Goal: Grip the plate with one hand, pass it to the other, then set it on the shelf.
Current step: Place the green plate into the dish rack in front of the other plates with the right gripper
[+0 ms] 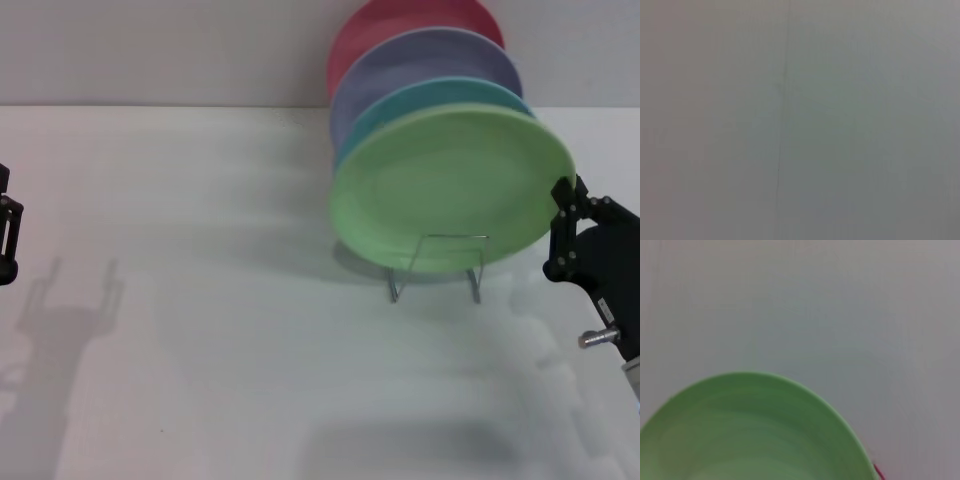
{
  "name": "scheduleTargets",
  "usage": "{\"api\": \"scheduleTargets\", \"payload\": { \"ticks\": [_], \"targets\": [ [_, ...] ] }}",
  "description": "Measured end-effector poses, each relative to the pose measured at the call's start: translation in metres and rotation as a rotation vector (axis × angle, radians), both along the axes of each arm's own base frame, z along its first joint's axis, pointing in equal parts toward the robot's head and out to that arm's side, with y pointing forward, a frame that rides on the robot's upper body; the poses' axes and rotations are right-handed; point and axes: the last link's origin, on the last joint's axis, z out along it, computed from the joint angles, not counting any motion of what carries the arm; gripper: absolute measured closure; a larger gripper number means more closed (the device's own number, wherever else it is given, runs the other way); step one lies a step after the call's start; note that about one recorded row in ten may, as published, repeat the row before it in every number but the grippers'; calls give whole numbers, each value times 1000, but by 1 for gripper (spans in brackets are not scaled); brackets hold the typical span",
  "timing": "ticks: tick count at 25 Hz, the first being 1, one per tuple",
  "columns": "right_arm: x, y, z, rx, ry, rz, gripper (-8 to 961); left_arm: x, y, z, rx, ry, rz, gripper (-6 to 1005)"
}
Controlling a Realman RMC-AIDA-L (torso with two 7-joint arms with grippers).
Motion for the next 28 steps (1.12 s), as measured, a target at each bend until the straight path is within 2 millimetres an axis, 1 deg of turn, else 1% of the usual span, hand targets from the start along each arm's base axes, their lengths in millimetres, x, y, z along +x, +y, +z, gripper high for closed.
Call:
{"api": "scheduleTargets", "payload": {
  "ticks": [11,20,28],
  "targets": [
    [16,-5,-3,-38,-31,-64,884,0,0,1,2,1,-4,353],
    [21,-4,-4,-58,-35,-80,874,0,-1,2,-2,-20,-15,353],
    [25,-6,0,-55,-2,-90,866,0,0,3,-6,-26,-23,353]
  ]
}}
